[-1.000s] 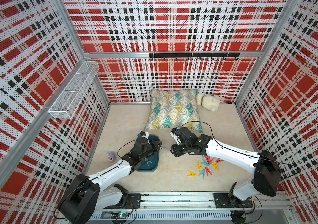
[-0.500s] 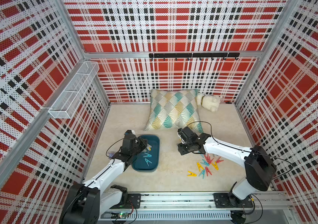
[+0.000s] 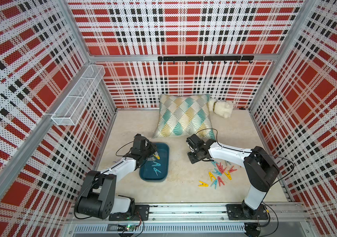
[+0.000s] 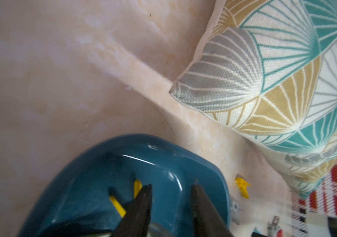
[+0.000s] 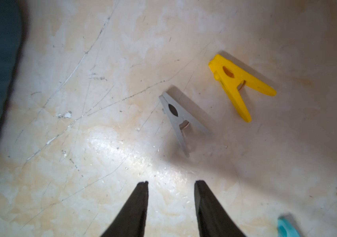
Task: Put the clothespins into the storage box
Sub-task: Place the clothespin in the storage box, then pick up the clothespin from the center of the board.
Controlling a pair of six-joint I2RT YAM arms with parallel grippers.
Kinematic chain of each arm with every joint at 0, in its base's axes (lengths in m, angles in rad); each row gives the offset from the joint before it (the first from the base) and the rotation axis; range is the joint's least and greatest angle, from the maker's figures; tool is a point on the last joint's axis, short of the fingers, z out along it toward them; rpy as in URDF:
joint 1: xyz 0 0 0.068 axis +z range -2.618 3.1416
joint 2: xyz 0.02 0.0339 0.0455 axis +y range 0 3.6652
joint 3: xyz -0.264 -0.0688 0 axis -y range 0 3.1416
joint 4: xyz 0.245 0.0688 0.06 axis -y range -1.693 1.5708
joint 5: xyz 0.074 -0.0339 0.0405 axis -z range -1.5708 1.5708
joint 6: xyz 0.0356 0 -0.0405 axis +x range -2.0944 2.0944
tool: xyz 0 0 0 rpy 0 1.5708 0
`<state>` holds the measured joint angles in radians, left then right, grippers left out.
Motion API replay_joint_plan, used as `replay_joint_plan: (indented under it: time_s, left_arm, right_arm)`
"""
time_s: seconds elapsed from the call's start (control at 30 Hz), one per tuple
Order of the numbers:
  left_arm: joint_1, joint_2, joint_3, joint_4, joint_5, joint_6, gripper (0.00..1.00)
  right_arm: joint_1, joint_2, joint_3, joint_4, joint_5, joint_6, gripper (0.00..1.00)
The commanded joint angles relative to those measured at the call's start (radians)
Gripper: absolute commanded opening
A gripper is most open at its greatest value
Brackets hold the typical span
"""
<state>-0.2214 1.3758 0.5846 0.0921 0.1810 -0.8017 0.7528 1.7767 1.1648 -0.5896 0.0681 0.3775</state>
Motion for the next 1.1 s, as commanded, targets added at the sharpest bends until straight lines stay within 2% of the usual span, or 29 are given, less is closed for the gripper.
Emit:
replay_joint_plan:
  time_s: [0.0,0.2,0.5,0.53,0.77,0.87,0.97,1.07]
  left_arm:
    - [-0.018,0.004,0.031,0.028,-0.024,0.011,0.5]
    - [-0.018,-0.02,0.018,0.028,-0.026,0.001,0.48]
    - [-0.018,-0.084,-0.014,0.017,-0.026,-0.014,0.46]
    - [-0.049,-0.086,-0.015,0.015,-0.026,-0.015,0.46]
    - [-0.052,-0.094,-0.019,0.014,-0.026,-0.019,0.45]
    - [-0.055,-0.09,-0.019,0.017,-0.025,-0.022,0.44]
    - [-0.06,-0.092,-0.019,0.018,-0.023,-0.024,0.44]
    - [-0.068,-0.106,-0.017,0.017,-0.02,-0.027,0.44]
  right_arm:
    - [-0.009,0.028,0.027,0.013,0.009,-0.024,0.43]
    - [-0.012,0.064,0.05,0.01,0.009,-0.043,0.38]
    - [-0.024,0.111,0.067,0.02,0.017,-0.055,0.37]
    - [-0.025,0.115,0.07,0.022,0.017,-0.058,0.37]
    - [-0.03,0.149,0.094,0.02,0.02,-0.071,0.35]
    - [-0.032,0.161,0.1,0.02,0.016,-0.075,0.31]
    - [-0.032,0.168,0.098,0.021,0.012,-0.074,0.23]
    - [-0.032,0.167,0.087,0.027,-0.009,-0.068,0.11]
